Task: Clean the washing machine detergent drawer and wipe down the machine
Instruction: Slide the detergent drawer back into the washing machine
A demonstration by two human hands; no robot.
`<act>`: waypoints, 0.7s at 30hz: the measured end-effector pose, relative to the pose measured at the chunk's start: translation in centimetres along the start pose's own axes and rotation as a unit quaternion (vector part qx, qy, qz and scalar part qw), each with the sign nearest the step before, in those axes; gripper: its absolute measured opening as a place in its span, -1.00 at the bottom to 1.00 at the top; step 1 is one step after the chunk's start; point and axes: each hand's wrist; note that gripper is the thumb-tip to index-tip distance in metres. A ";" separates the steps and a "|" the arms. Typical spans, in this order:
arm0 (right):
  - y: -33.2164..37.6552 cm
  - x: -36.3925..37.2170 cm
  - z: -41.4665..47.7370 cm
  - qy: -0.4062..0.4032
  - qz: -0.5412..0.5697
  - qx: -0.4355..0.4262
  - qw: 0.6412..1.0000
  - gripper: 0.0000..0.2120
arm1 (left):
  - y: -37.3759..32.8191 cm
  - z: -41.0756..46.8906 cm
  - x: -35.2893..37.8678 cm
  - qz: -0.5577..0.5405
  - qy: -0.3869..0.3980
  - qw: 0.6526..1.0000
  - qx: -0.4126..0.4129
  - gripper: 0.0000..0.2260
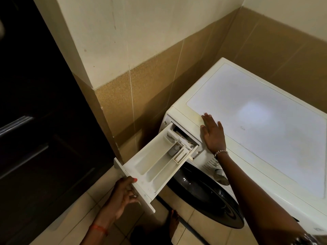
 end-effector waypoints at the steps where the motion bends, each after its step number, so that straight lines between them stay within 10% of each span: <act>1: 0.0 0.0 0.0 0.000 0.000 0.001 1.000 -0.43 | -0.1 0.1 0.1 0.003 0.004 1.000 0.001 -0.22; 21: -0.1 -0.1 -0.1 -0.001 0.011 -0.001 1.000 -0.43 | -0.2 0.6 3.0 -0.044 -0.002 0.999 0.006 -0.43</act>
Point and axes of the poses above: each hand's wrist, its own z-axis towards the middle knuckle, its own x-axis out of the palm, y = z × x, and after that the axes turned 9 degrees about z, right-handed
